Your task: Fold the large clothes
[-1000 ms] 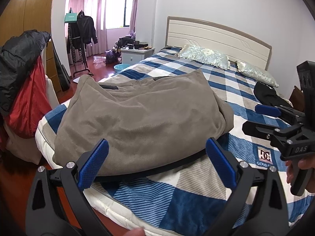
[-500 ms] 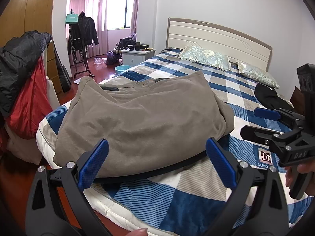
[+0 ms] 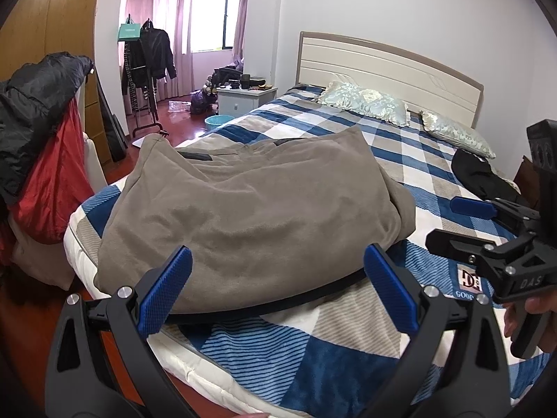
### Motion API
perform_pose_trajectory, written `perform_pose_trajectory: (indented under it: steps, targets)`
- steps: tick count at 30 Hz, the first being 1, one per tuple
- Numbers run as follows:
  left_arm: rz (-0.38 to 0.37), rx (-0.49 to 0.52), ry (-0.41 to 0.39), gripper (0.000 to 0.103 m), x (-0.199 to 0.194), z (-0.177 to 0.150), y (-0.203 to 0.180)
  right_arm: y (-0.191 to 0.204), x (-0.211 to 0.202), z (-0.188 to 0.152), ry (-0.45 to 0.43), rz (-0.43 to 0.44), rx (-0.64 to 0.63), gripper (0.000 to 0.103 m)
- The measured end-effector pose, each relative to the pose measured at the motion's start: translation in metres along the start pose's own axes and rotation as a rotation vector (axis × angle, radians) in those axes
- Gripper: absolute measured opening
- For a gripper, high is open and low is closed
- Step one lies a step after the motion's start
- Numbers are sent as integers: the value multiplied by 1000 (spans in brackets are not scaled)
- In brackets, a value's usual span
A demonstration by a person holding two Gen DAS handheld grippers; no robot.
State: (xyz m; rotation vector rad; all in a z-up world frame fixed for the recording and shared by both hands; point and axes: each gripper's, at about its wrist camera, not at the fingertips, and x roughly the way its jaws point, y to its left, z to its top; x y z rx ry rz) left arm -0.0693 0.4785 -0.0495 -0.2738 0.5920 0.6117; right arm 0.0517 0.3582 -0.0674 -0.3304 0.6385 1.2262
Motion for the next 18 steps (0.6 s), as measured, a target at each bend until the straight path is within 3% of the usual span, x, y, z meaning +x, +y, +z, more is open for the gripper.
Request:
perform_pose_trajectory:
  steps: [5, 18]
  targets:
    - [49, 11, -31, 97, -6, -2, -1, 2, 0, -2, 0, 0, 5, 99]
    - [28, 11, -7, 96, -5, -4, 0, 10, -6, 0, -18, 6, 11, 99]
